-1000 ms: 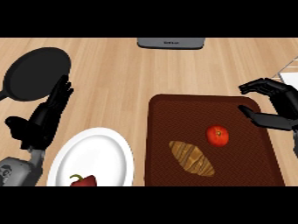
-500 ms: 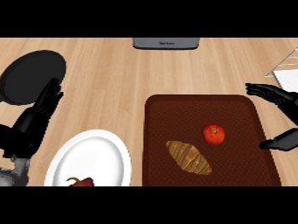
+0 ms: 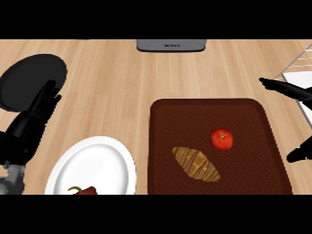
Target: Pick the tomato from the tray and place it in the tiered shelf
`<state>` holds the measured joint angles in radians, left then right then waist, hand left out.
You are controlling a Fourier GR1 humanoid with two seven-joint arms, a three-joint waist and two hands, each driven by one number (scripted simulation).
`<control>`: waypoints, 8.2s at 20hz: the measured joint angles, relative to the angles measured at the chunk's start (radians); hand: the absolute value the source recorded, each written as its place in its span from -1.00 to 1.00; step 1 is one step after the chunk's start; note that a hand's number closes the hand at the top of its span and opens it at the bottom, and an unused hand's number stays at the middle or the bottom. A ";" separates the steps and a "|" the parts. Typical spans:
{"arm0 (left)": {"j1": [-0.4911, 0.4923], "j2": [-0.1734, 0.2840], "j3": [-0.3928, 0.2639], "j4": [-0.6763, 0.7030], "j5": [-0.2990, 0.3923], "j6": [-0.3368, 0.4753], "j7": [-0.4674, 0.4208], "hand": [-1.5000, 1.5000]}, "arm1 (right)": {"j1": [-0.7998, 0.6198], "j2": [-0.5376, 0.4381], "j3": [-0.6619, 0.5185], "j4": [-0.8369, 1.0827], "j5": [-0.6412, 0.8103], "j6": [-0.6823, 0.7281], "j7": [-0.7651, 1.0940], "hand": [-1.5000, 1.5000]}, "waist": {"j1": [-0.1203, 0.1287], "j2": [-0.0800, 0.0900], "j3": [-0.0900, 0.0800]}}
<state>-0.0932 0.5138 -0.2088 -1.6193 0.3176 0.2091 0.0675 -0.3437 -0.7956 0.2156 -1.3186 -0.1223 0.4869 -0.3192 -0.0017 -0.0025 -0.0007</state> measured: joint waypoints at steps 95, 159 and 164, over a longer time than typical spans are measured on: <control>0.031 -0.299 0.268 -0.081 -0.285 -0.278 0.116 0.00 | -0.113 0.503 -0.220 0.374 1.112 -0.440 0.234 1.00 | 0.000 0.001 -0.004; -0.055 -0.318 0.231 -0.050 -0.296 -0.298 0.130 0.00 | -0.939 0.097 -0.852 0.925 2.318 -0.759 1.415 1.00 | 0.081 0.031 0.001; -0.044 -0.322 0.231 -0.070 -0.298 -0.293 0.135 0.00 | -0.962 0.073 -0.900 0.996 2.276 -0.752 1.376 1.00 | 0.077 0.030 0.002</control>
<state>-0.1376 0.1914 0.0224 -1.6893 0.0197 -0.0835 0.2025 -1.3061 -0.7223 -0.6848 -0.3227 2.1542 -0.2650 1.0572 0.0757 0.0275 0.0015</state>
